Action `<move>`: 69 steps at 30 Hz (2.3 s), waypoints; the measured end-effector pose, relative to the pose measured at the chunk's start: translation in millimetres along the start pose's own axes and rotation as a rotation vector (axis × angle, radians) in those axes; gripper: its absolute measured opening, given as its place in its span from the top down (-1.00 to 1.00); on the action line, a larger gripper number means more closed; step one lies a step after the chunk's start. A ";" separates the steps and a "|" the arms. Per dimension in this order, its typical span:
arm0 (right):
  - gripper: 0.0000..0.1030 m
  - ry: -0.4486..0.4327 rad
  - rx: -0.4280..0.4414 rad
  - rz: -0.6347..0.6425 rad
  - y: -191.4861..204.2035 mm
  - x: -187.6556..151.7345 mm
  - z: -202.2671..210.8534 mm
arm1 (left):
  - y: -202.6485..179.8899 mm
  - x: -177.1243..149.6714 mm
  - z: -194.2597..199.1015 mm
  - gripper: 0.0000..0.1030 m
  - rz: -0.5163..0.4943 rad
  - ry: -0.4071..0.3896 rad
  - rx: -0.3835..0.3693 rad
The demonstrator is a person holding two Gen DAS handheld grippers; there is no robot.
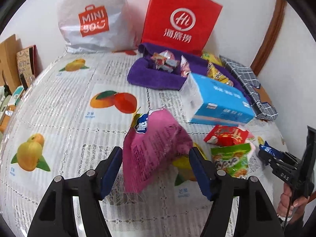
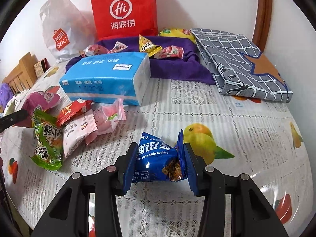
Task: Organize snacks
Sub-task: 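Lift and carry the pink bag and blue cookie packet toward the purple towel, then lower the pink bag and blue cookie packet onto the purple towel with both tools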
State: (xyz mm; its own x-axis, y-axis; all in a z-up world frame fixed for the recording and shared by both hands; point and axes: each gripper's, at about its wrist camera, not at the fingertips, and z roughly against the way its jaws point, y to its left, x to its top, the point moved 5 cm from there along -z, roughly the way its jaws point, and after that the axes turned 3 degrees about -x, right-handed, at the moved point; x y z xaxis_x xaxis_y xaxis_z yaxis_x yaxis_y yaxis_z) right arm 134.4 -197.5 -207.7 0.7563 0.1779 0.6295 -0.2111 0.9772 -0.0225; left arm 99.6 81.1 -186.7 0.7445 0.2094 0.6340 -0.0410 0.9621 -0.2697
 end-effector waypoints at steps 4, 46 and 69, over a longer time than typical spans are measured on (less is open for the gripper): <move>0.12 0.004 -0.001 0.008 0.7 -0.8 -1.6 | 3.0 4.8 -10.7 -0.31 0.041 0.005 -0.041; 0.12 -0.142 0.014 -0.002 4.5 162.0 35.0 | -91.3 141.4 15.4 0.21 -0.123 -0.096 -0.120; 0.12 -0.185 0.038 -0.021 13.1 279.8 -36.5 | -93.2 247.5 -79.0 0.21 -0.168 -0.105 -0.054</move>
State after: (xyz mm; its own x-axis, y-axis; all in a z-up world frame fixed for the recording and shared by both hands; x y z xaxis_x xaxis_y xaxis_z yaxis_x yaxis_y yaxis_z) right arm 365.9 -130.6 -60.1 0.6351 0.1299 0.7614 -0.2221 0.9748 0.0190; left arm 340.4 29.5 -61.9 0.6643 0.0670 0.7445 0.1156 0.9748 -0.1908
